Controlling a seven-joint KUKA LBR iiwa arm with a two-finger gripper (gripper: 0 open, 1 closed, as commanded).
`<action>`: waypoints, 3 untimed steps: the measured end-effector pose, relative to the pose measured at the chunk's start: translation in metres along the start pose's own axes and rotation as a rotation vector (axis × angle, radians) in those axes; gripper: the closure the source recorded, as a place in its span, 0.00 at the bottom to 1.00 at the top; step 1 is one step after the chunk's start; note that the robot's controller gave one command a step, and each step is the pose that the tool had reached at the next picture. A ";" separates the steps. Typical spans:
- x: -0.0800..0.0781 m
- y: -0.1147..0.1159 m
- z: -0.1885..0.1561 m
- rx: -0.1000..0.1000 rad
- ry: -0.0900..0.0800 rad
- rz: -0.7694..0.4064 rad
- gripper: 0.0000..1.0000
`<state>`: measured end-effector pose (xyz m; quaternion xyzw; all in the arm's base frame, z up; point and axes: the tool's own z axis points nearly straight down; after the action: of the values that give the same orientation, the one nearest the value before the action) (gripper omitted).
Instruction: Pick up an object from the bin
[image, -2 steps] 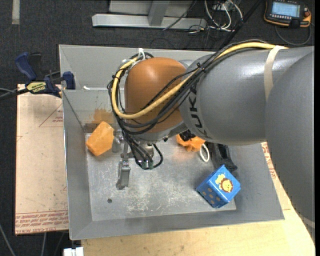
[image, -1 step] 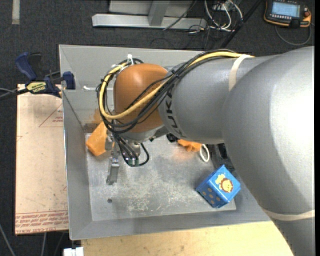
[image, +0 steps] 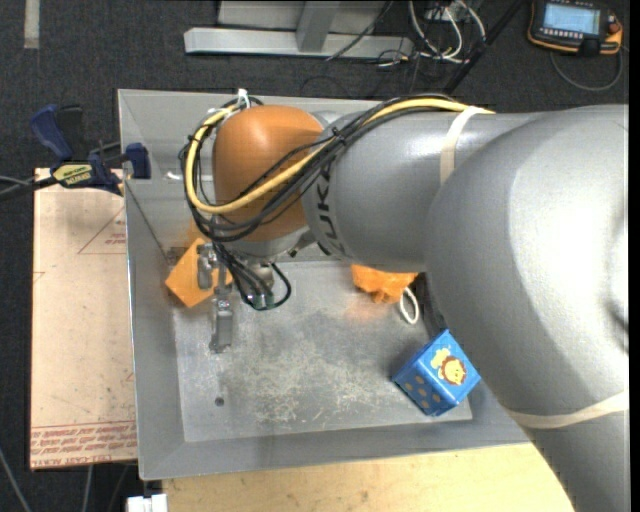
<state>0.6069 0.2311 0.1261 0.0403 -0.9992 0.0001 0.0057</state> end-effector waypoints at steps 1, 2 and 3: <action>-0.020 0.013 -0.009 -0.007 -0.020 0.062 0.00; -0.033 0.020 0.040 -0.008 -0.022 0.013 0.00; -0.027 0.016 0.023 -0.009 -0.023 0.011 1.00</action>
Offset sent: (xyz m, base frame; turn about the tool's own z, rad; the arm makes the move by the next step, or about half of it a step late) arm 0.0277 0.0211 -0.0561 0.0048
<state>0.6327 0.2495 0.1026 0.0348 -0.9994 -0.0046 -0.0056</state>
